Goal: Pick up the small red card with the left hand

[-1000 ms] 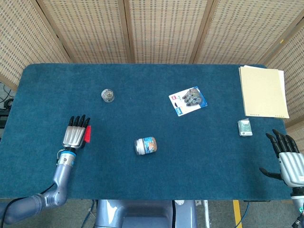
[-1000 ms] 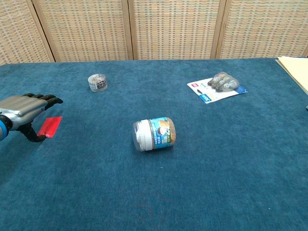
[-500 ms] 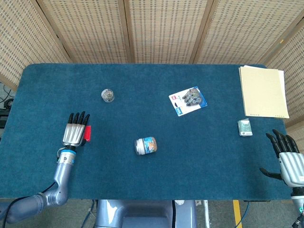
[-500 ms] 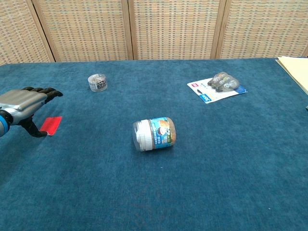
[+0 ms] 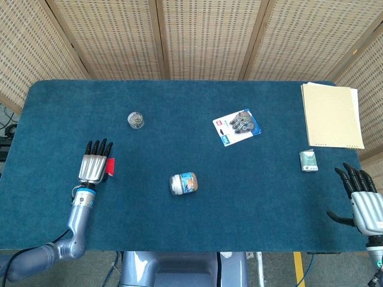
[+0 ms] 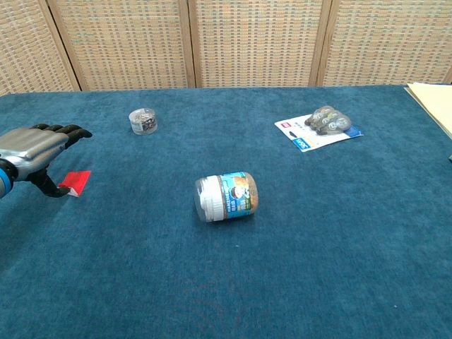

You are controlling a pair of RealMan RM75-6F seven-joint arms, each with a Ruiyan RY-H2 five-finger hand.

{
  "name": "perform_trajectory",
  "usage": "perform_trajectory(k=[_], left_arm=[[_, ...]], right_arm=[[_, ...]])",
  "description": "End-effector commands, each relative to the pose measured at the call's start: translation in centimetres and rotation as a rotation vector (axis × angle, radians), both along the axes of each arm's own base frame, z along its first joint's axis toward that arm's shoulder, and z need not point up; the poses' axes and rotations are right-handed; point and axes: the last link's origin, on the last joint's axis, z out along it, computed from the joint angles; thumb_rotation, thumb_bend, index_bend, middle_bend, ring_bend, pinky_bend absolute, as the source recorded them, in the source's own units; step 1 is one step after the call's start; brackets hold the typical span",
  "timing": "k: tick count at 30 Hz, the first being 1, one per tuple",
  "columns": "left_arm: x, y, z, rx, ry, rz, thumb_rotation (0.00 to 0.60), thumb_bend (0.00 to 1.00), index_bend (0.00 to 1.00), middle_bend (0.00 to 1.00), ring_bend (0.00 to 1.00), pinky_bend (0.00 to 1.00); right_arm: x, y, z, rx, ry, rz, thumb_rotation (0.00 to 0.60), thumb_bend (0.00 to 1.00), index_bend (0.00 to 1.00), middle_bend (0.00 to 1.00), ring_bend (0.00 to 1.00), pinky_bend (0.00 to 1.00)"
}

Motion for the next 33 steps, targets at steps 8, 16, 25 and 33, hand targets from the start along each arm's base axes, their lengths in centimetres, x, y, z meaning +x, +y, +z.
perform_trajectory(k=[8, 16, 25, 33], left_arm=[[-0.01, -0.2, 0.12, 0.0, 0.0, -0.005, 0.6, 0.37, 0.03, 0.0, 0.0, 0.0], [-0.01, -0.46, -0.04, -0.046, -0.029, 0.015, 0.6, 0.37, 0.28, 0.0, 0.0, 0.0], [-0.13, -0.67, -0.02, -0.092, -0.029, 0.036, 0.6, 0.37, 0.31, 0.0, 0.0, 0.0], [0.14, -0.64, 0.5, -0.103, -0.038, 0.041, 0.6, 0.37, 0.34, 0.0, 0.0, 0.0]], right_arm=[[0.01, 0.0, -0.03, 0.003, 0.002, -0.003, 0.6, 0.05, 0.0, 0.0, 0.0, 0.0], [0.04, -0.01, 0.04, -0.001, 0.0, 0.0, 0.6, 0.05, 0.0, 0.0, 0.0, 0.0], [0.02, -0.01, 0.06, -0.002, -0.002, 0.0, 0.6, 0.05, 0.0, 0.0, 0.0, 0.0], [0.02, 0.03, 0.02, -0.002, -0.002, 0.002, 0.6, 0.05, 0.0, 0.0, 0.0, 0.0]])
